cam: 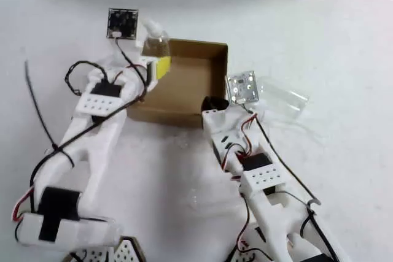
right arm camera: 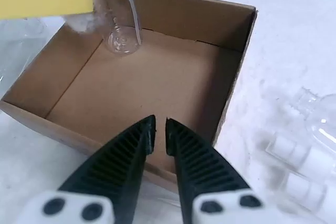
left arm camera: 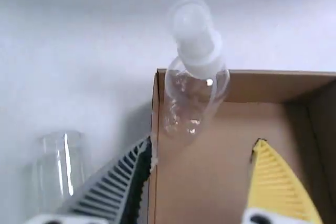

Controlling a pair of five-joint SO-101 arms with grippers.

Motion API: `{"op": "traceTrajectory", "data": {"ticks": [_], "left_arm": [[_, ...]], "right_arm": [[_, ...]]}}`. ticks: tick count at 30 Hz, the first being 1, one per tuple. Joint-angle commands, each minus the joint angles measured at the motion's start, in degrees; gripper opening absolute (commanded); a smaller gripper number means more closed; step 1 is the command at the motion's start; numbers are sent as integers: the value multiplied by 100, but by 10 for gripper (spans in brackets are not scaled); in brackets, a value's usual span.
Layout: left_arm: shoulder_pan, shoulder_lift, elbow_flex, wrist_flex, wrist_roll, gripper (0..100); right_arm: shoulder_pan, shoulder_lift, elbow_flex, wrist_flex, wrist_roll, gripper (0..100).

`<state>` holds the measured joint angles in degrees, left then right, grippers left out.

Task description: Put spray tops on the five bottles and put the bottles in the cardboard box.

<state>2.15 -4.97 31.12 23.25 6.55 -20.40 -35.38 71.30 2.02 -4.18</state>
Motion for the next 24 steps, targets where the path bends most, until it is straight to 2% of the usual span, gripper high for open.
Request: {"op": "traceTrajectory", "data": {"ticks": [1, 5, 7, 12, 14, 18, 24], "left_arm": [[-180, -901, -53, 1275, -53, 286], [-338, -1174, -44, 2075, -53, 283], [-470, -1200, -44, 2295, -53, 248], [-875, -1174, -53, 2022, -97, 59], [-1042, -1165, -105, 1846, -97, 16], [-1138, -1121, -255, 1705, -97, 68], [-1130, -13, -1336, 1741, -97, 39]], "right_arm": [[-40, -13, -316, -13, 9, 15], [-40, -13, -299, -13, 9, 15], [-40, -13, -290, -13, 9, 15], [-40, -4, -290, -13, 9, 15], [-40, -4, -290, -13, 9, 15], [-40, -4, -290, 22, 9, 15], [-40, -4, -281, 22, 9, 15]]}}
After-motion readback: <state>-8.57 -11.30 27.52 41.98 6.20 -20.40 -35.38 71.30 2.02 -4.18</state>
